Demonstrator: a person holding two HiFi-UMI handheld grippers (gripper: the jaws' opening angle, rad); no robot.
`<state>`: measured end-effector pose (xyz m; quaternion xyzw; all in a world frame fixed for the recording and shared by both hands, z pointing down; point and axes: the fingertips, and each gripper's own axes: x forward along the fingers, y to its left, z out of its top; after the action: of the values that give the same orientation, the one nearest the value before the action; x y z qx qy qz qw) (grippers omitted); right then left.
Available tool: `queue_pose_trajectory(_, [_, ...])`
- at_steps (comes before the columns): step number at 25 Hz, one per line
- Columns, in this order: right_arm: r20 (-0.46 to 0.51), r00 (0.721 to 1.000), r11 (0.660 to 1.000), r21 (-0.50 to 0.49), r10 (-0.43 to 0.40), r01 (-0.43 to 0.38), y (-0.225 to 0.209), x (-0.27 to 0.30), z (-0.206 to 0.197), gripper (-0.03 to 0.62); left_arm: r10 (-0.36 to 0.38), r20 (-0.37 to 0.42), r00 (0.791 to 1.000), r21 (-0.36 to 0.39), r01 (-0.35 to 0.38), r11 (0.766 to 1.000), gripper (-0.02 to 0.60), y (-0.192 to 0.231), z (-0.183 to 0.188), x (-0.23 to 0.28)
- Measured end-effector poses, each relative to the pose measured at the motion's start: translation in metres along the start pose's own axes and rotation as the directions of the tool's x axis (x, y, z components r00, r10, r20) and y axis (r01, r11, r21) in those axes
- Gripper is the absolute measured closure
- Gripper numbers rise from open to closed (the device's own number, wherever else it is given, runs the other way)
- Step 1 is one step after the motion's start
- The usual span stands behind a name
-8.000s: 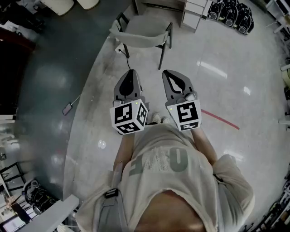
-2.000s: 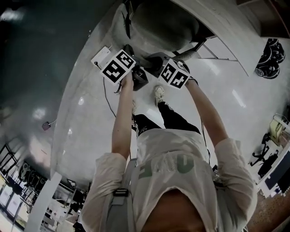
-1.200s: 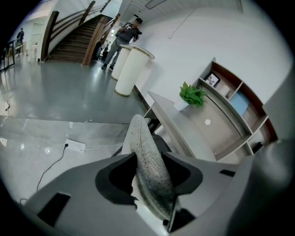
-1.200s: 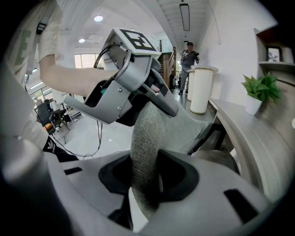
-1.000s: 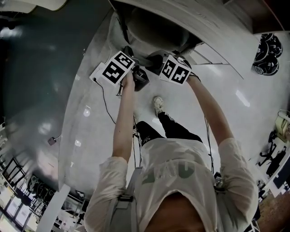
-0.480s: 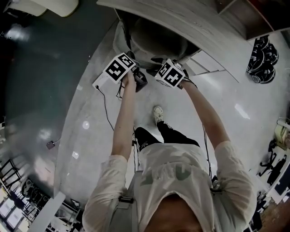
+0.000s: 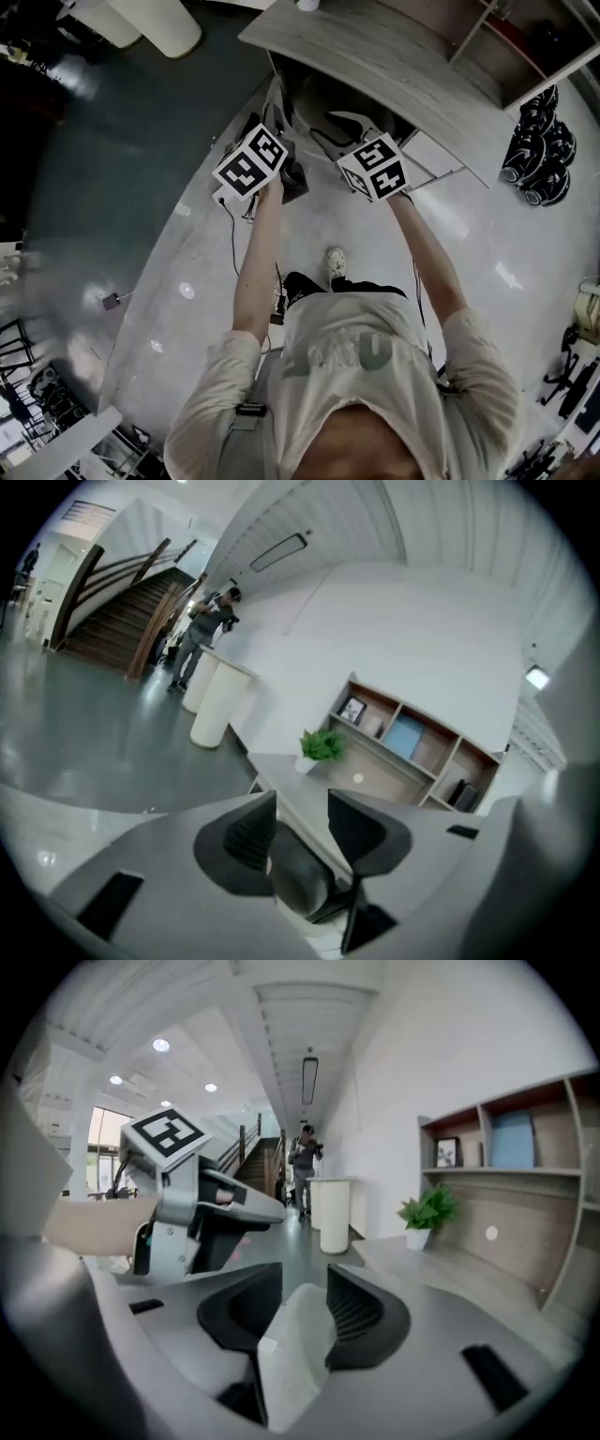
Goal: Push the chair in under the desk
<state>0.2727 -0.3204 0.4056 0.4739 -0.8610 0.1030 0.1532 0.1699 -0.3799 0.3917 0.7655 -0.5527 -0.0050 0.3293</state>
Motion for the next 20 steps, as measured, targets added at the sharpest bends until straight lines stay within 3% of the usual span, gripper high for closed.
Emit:
queue_pose_trajectory(3, [0.155, 0.98, 0.992, 0.016, -0.126, 0.125, -0.002, -0.042, 0.06, 0.521, -0.101, 0.128, 0.987, 0.108, 0.088, 0.99, 0.41, -0.042, 0.042, -0.05])
queue_pose_trajectory(4, [0.204, 0.967, 0.988, 0.017, -0.155, 0.155, 0.002, -0.058, 0.078, 0.537, -0.128, 0.168, 0.977, 0.143, 0.105, 0.984, 0.44, -0.054, 0.053, -0.068])
queue_pose_trajectory(6, [0.292, 0.939, 0.982, 0.011, -0.181, 0.186, 0.018, -0.089, 0.106, 0.559, -0.19, 0.239, 0.952, 0.218, 0.138, 0.966, 0.559, -0.077, 0.07, -0.108])
queue_pose_trajectory(8, [0.351, 0.915, 0.977, -0.002, -0.199, 0.213, 0.036, -0.116, 0.12, 0.56, -0.249, 0.286, 0.925, 0.325, 0.15, 0.934, 0.566, -0.097, 0.077, -0.144])
queue_pose_trajectory(12, [0.396, 0.878, 0.948, -0.05, -0.27, 0.314, 0.052, -0.151, 0.114, 0.569, -0.272, 0.346, 0.898, 0.536, 0.049, 0.843, 0.566, -0.12, 0.07, -0.186])
queue_pose_trajectory(14, [0.407, 0.87, 0.942, -0.061, -0.28, 0.331, 0.06, -0.162, 0.108, 0.574, -0.279, 0.347, 0.895, 0.567, 0.037, 0.823, 0.566, -0.124, 0.062, -0.194])
queue_pose_trajectory(20, [0.41, 0.874, 0.945, -0.077, -0.261, 0.318, 0.073, -0.172, 0.109, 0.576, -0.272, 0.354, 0.895, 0.551, 0.036, 0.834, 0.568, -0.119, 0.058, -0.201])
